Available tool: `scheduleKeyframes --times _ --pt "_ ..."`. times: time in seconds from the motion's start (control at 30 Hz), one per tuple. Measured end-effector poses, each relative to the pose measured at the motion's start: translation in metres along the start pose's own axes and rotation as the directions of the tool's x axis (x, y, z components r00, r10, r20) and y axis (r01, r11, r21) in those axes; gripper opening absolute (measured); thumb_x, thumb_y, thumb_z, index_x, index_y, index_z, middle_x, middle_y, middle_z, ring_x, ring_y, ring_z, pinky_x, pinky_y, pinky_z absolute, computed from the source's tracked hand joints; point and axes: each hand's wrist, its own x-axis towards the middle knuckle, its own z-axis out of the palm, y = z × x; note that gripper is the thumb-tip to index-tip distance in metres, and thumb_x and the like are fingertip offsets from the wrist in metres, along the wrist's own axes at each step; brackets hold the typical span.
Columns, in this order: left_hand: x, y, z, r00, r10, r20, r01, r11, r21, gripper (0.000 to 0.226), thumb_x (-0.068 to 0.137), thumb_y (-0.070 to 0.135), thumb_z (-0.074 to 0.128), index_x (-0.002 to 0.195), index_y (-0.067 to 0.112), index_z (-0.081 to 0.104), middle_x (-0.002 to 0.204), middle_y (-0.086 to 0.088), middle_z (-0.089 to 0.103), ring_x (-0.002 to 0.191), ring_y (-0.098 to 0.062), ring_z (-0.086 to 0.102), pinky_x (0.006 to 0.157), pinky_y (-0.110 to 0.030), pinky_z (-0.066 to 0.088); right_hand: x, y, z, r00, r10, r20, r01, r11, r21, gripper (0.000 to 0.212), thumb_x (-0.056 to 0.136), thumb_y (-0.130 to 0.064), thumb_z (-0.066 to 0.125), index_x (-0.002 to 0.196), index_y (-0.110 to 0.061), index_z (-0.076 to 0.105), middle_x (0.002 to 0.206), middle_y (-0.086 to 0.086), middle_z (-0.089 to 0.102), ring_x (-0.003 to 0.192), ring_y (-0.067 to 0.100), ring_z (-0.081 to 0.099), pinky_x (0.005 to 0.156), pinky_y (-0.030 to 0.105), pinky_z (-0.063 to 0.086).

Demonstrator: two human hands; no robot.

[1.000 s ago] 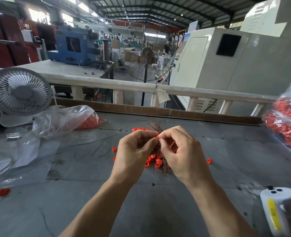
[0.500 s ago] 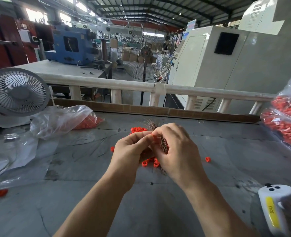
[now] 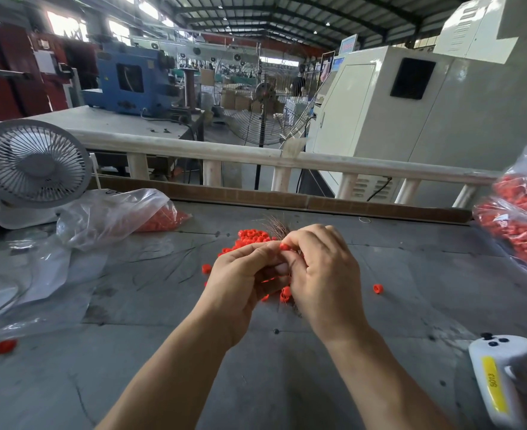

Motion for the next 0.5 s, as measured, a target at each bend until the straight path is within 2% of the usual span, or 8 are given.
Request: scheduleKeyframes --times 0.13,0.27,0.33,0.4,0.5 --pt "-0.0005 0.0019 -0.0007 1.0 0.015 0.009 -0.016 0.999 0.03 0.025 0.094 0.016 0.067 0.108 -0.005 0.073 0.087 -0.017 0.065 0.075 -0.02 0.065 0.07 -0.03 0.059 0.0015 -0.0007 -0.0008 1.0 -0.021 -0.003 0.021 1.0 0.02 0.005 0.087 -0.009 0.073 0.087 -0.012 0.069 0.09 -0.001 0.065 0.089 0.024 0.058 0.077 0.039 0.052" --pt "-0.0001 0.0058 -0.0001 0.998 0.051 0.021 -0.051 0.999 -0.008 0.017 0.091 0.016 0.068 0.1 0.005 0.078 0.083 -0.015 0.063 0.073 -0.018 0.064 0.07 -0.029 0.059 0.0043 -0.0035 -0.0055 1.0 -0.024 0.001 0.024 1.0 0.003 0.005 0.092 -0.019 0.074 0.097 -0.018 0.072 0.092 -0.005 0.064 0.089 0.019 0.06 0.071 0.031 0.049" --pt "-0.0005 0.0066 -0.0004 0.996 0.08 0.03 -0.08 0.997 -0.018 0.019 0.086 0.018 0.069 0.099 0.006 0.078 0.083 -0.014 0.063 0.073 -0.018 0.065 0.068 -0.028 0.059 0.0035 -0.0043 -0.0066 1.0 -0.019 0.019 0.018 0.999 0.043 0.008 0.095 -0.021 0.073 0.102 -0.02 0.072 0.093 -0.007 0.065 0.087 0.017 0.063 0.068 0.03 0.051" --pt "-0.0011 0.0065 -0.0011 0.993 0.108 0.047 -0.107 0.994 -0.014 0.022 0.085 0.018 0.07 0.102 0.005 0.077 0.085 -0.014 0.067 0.074 -0.019 0.069 0.066 -0.029 0.058 0.002 -0.0053 -0.0066 0.999 -0.023 0.034 0.019 0.994 0.11 0.012 0.096 -0.021 0.071 0.107 -0.019 0.07 0.097 -0.007 0.066 0.088 0.015 0.064 0.072 0.032 0.054" --pt "-0.0019 0.0068 -0.0025 0.989 0.135 0.058 -0.135 0.991 0.008 0.025 0.084 0.019 0.071 0.103 0.004 0.077 0.097 -0.018 0.075 0.083 -0.025 0.073 0.07 -0.032 0.059 0.0008 -0.0062 -0.0066 0.999 -0.002 0.048 -0.008 0.977 0.215 0.015 0.095 -0.02 0.072 0.109 -0.018 0.068 0.1 -0.007 0.067 0.089 0.013 0.065 0.075 0.035 0.056"
